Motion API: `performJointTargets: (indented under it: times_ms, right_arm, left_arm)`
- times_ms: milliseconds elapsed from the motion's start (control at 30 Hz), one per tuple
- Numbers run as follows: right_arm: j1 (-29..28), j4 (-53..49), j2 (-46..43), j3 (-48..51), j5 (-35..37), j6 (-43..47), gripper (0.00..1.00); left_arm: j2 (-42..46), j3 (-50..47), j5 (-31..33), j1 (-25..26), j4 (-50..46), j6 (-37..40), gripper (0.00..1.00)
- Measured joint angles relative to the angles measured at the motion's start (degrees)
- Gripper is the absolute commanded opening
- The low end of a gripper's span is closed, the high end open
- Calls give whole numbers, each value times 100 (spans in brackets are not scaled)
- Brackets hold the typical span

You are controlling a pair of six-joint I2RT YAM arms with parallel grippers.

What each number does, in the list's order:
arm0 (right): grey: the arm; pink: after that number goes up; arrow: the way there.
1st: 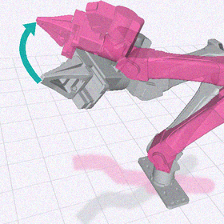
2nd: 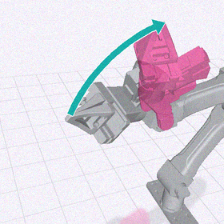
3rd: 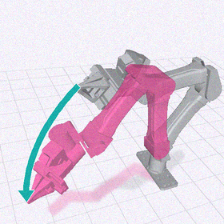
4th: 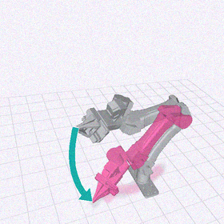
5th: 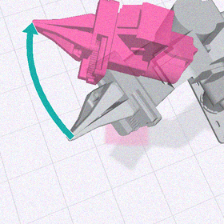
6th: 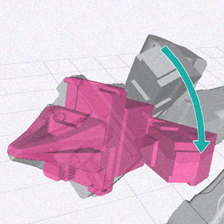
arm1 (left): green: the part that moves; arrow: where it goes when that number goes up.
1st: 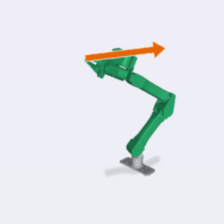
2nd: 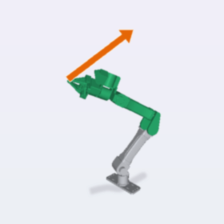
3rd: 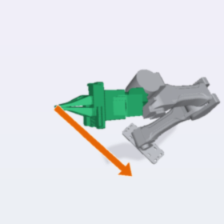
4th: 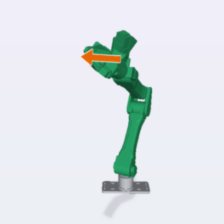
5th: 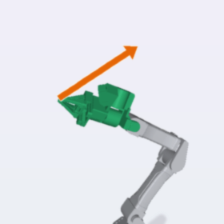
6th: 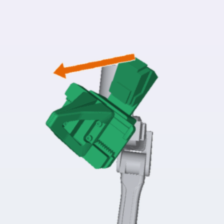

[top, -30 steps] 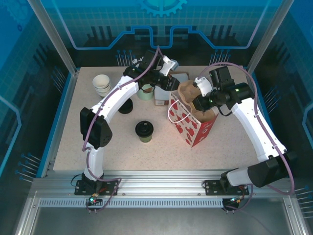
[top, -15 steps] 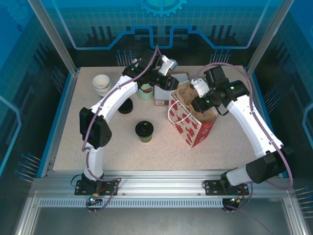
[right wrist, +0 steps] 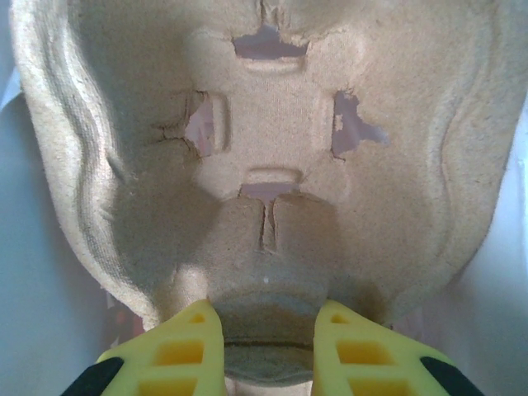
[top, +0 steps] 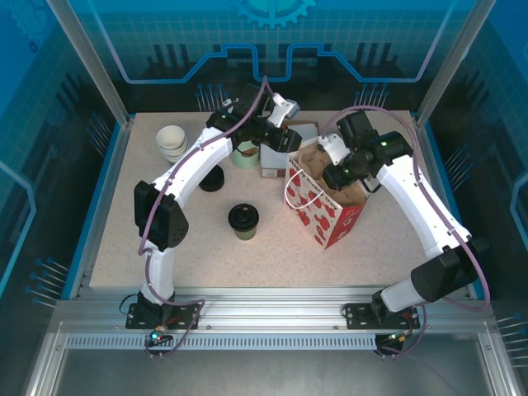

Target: Pack the takeout coffee

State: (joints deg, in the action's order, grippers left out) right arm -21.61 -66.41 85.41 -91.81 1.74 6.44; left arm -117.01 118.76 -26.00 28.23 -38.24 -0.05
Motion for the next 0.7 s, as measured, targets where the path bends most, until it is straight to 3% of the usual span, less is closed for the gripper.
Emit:
performJointTargets:
  times_ms: [400,700]
  right_arm:
    - [-166,-173,361,-55,166,0,19]
    - [-203,-236,584,-57,278,0,21]
  left_arm:
    - [0,0,-48,0,4,-4,45]
    - [42,0,-83,-7,155,-247,62]
